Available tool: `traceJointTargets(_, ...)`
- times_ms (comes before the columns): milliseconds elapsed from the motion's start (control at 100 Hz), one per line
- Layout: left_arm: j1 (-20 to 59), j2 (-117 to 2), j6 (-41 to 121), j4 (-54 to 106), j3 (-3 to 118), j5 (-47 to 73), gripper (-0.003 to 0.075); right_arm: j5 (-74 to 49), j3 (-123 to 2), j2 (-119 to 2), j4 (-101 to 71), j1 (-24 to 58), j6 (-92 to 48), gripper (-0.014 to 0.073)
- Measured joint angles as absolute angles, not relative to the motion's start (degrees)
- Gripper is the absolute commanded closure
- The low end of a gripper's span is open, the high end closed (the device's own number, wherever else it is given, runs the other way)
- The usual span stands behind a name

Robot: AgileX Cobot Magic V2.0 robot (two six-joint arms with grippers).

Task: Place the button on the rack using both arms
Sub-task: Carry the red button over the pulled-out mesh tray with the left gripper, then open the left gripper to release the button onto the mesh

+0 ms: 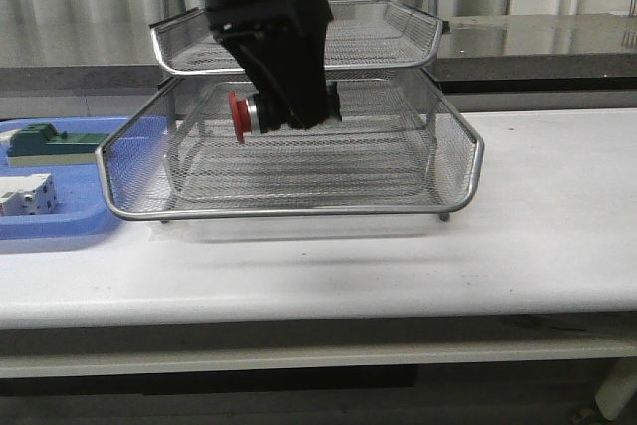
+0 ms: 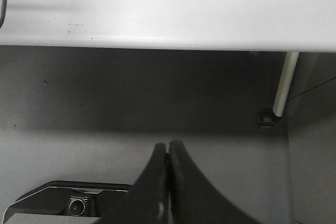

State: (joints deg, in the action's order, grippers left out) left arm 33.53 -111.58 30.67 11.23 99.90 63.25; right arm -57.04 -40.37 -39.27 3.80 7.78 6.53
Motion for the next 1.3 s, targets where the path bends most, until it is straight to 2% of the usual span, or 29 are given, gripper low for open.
traceJointTargets(240, 33.5, -114.7, 30.7, 11.2, 99.9, 62.1, 0.0713, -57.0, -40.4, -39.3, 3.8, 7.8, 6.5, 0.0664)
traceJointTargets(320, 33.5, -115.2, 30.7, 11.3, 99.9, 62.3, 0.0672, -57.0, -40.4, -39.3, 3.8, 7.8, 6.5, 0.0664)
traceJointTargets(420, 33.5, -115.2, 30.7, 11.5, 99.9, 62.9, 0.0528, -57.0, -40.4, -39.3, 3.8, 7.8, 6.5, 0.0664)
traceJointTargets(540, 33.5, -115.3, 30.7, 11.5, 99.9, 63.7, 0.0264, -57.0, -40.4, -39.3, 3.8, 7.8, 6.5, 0.0664)
traceJointTargets(590, 33.5, -115.3, 30.7, 11.5, 99.9, 63.9, 0.0179, -57.0, -40.4, -39.3, 3.8, 7.8, 6.5, 0.0664)
traceJointTargets(680, 33.5, -115.3, 30.7, 11.5, 99.9, 64.0, 0.0087, -57.0, -40.4, -39.3, 3.8, 7.8, 6.5, 0.0664)
traceJointTargets(1010, 33.5, -115.3, 30.7, 12.2, 100.1, 65.1, 0.0073, -57.0, -40.4, -39.3, 3.8, 7.8, 6.5, 0.0664)
traceJointTargets(1300, 33.5, -115.3, 28.9, 13.0, 105.6, 70.1, 0.0075, -57.0, -40.4, -39.3, 3.8, 7.8, 6.5, 0.0664)
